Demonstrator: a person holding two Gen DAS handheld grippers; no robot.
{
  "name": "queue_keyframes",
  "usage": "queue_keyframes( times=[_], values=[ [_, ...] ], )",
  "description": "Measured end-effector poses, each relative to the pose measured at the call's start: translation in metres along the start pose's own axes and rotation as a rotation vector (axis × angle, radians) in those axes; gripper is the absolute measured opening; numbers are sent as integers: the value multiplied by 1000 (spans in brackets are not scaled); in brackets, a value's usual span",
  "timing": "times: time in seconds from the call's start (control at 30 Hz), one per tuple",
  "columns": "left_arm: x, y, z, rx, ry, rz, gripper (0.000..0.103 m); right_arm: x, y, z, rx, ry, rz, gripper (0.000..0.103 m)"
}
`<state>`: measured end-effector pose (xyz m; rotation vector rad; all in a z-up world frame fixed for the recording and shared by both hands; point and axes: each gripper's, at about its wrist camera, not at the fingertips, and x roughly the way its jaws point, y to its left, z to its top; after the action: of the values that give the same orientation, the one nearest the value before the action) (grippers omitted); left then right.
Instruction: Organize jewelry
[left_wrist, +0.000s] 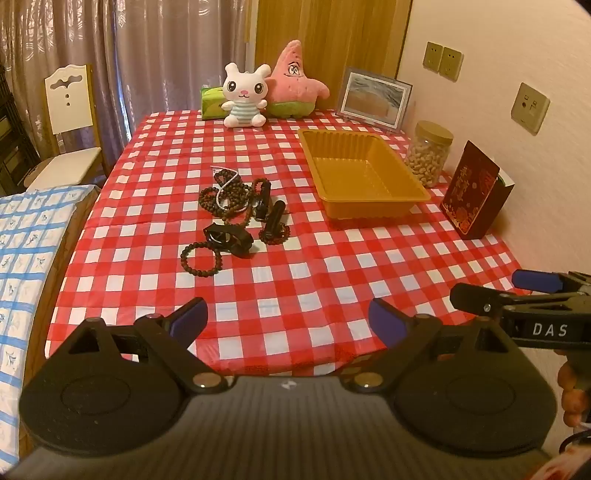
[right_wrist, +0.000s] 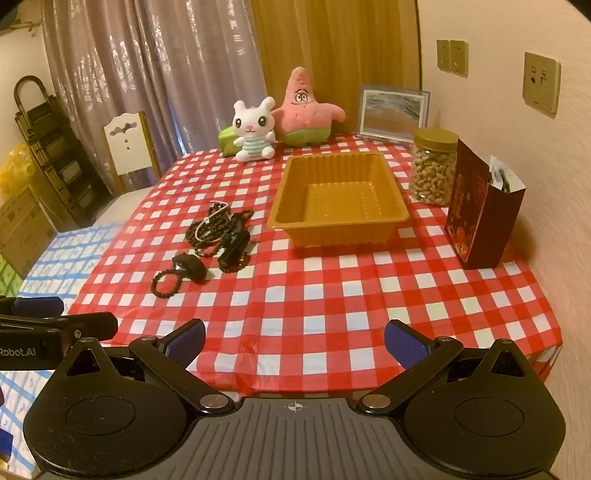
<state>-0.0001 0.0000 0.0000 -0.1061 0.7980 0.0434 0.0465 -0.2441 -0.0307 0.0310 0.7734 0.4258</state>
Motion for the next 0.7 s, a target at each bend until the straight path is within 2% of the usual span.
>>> queue_keyframes(
  times=[0.7],
  values=[
    [0, 0, 0, -1, -1, -3, 93, -4, -4, 0, 2, 0, -4, 103]
  ],
)
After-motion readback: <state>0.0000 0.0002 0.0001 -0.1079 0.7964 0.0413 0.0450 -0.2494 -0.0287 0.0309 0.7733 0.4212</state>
